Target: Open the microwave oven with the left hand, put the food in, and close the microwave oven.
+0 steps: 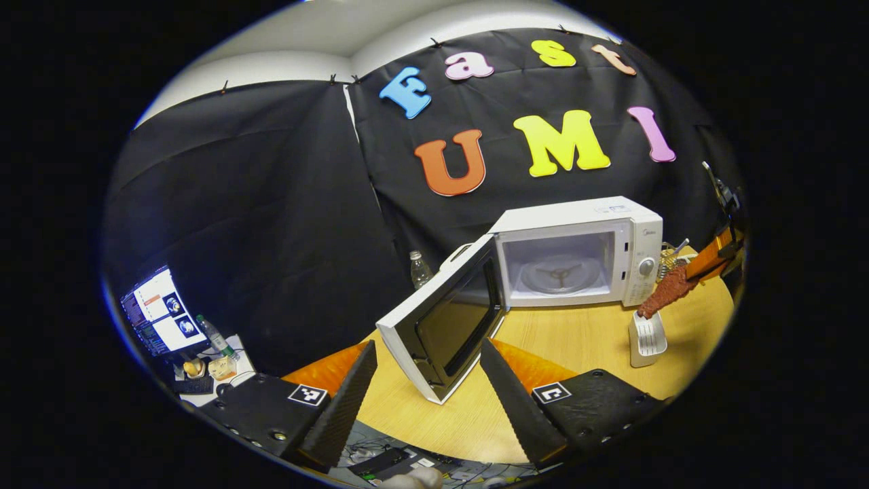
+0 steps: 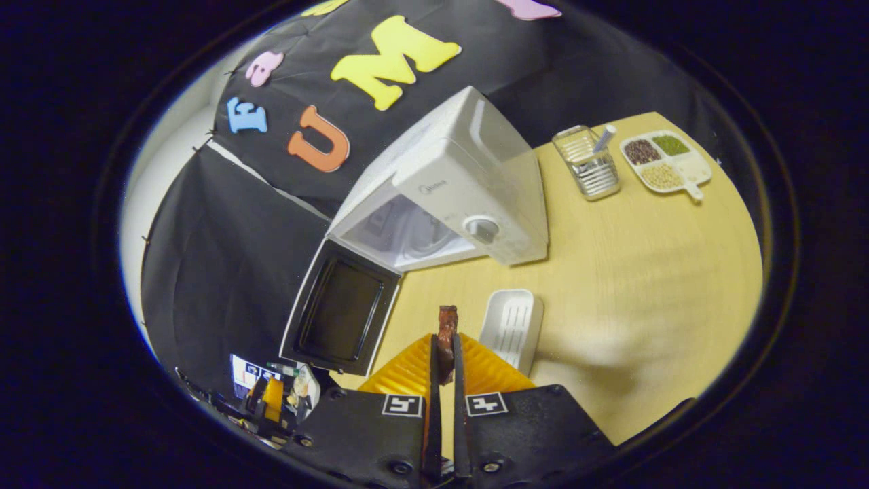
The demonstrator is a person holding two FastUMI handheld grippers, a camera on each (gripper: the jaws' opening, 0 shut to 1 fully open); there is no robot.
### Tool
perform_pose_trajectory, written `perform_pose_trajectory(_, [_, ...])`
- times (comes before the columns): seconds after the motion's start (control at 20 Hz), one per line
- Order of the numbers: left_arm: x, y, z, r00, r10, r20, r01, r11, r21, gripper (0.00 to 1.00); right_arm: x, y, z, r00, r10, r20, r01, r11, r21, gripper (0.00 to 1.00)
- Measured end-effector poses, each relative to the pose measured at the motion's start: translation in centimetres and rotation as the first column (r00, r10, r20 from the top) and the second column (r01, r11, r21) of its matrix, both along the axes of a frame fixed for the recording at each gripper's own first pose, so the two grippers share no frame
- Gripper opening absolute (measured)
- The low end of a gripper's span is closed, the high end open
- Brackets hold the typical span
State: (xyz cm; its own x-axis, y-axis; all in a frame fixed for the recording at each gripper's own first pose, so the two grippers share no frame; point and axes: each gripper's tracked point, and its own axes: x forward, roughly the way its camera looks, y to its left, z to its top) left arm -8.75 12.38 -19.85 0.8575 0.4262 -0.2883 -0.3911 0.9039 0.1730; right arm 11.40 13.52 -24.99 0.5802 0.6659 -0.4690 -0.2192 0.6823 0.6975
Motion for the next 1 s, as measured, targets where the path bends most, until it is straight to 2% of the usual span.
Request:
perform_pose_trajectory(0.15, [1.0, 0.1, 1.3, 0.995, -0.101, 0.027, 0.100, 0.995, 0.026, 0.94, 0.7, 4.5, 3.1, 0.996, -0.059, 0.064, 0.055, 0.996, 0.065, 0.10])
perform_pose_trajectory(0.2, [1.4, 0.2, 1.5, 0.990, -0.136, 0.034, 0.134, 0.990, 0.032, 0.89, 1.1, 6.2, 3.6, 0.994, -0.078, 0.079, 0.071, 0.993, 0.090, 0.10])
perform_pose_trajectory(0.25, [1.7, 0.5, 1.3, 0.986, -0.163, 0.031, 0.161, 0.986, 0.034, 0.94, 1.6, 8.0, 3.7, 0.992, -0.096, 0.086, 0.087, 0.991, 0.104, 0.10])
perform_pose_trajectory(0.4, [2.0, 1.9, 1.0, 0.975, -0.221, 0.031, 0.221, 0.975, 0.021, 0.94, 4.5, 12.5, 3.6, 0.971, -0.214, 0.109, 0.195, 0.967, 0.163, 0.10])
perform_pose_trajectory(0.55, [1.9, 4.1, 0.5, 0.969, -0.246, 0.020, 0.246, 0.969, 0.019, 0.94, 8.3, 15.9, 2.4, 0.926, -0.360, 0.114, 0.327, 0.915, 0.236, 0.10])
perform_pose_trajectory(0.65, [1.7, 5.8, 0.2, 0.969, -0.246, 0.016, 0.245, 0.969, 0.030, 0.94, 11.1, 17.8, 1.2, 0.893, -0.441, 0.087, 0.401, 0.869, 0.290, 0.10])
perform_pose_trajectory(0.75, [1.6, 7.2, -0.1, 0.971, -0.239, 0.019, 0.238, 0.971, 0.030, 0.94, 14.3, 18.6, -0.6, 0.844, -0.532, 0.072, 0.488, 0.816, 0.311, 0.10])
perform_pose_trajectory(0.85, [1.6, 8.2, 0.2, 0.970, -0.239, 0.034, 0.238, 0.971, 0.026, 0.94, 16.9, 19.6, -1.9, 0.805, -0.590, 0.062, 0.542, 0.774, 0.327, 0.10])
perform_pose_trajectory(1.0, [1.5, 9.6, 0.2, 0.970, -0.242, 0.032, 0.240, 0.970, 0.049, 0.94, 19.8, 20.9, -3.2, 0.764, -0.640, 0.085, 0.587, 0.744, 0.320, 0.10])
